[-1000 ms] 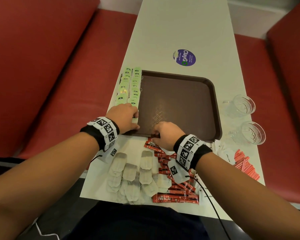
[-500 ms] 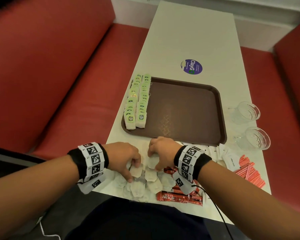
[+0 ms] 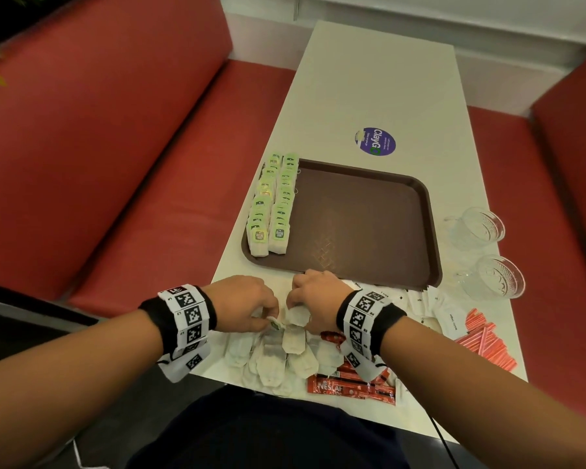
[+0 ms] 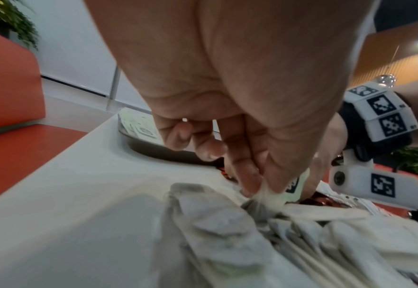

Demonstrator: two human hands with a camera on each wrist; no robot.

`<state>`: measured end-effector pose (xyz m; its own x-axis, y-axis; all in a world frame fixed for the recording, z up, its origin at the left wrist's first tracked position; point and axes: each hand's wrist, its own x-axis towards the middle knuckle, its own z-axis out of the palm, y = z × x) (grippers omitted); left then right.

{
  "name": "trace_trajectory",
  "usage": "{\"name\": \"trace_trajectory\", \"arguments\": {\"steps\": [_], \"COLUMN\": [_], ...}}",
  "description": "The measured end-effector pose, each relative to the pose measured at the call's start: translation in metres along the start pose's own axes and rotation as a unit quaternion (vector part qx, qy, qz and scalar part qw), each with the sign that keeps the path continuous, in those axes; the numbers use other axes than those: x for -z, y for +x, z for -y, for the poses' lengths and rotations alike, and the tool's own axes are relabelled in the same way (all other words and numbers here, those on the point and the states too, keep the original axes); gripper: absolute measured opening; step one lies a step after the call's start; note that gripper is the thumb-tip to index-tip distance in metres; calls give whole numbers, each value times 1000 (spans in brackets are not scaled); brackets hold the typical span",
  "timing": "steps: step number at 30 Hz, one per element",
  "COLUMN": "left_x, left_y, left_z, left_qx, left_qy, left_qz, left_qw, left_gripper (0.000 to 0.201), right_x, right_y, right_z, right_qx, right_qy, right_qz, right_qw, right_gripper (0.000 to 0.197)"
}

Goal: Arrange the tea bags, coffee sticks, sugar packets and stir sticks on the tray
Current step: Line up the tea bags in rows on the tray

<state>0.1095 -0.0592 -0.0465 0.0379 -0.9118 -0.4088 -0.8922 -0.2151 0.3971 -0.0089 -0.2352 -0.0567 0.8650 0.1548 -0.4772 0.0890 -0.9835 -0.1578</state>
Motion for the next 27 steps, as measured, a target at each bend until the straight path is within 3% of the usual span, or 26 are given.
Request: {"name": "trace_trajectory", "arguments": {"steps": [6,9,15,19,24,27], "left_x": [21,32,45,49,55,57], "left_y": [2,3,8,16,26,30], "left_z": [11,16,28,30,28,31], "left_qx": [31,47,55,54,43,50], "left_qy": [-29,-39,-76,-102,-117,-139], "left_qz": [-79,-106,-172,-228,-301,-304], "left_qw": [996,992,981,967,946,941], "left_gripper": [12,12,14,10,6,8], "right_x": [-1,0,15,28,38,37], "right_y": [4,6,3,8,17,23], "right_z": [-4,-7,-14,-15,-11,-16], "right_qx": [-5,-29,-83,-92,-86,-92], "right_qy": [24,88,274,362,378,365], "right_qz": [-29,-56,-170,-191,-217,-232], "right_qw": [999,994,943,908,896,897], "right_gripper": [30,20,28,8,12,10]}}
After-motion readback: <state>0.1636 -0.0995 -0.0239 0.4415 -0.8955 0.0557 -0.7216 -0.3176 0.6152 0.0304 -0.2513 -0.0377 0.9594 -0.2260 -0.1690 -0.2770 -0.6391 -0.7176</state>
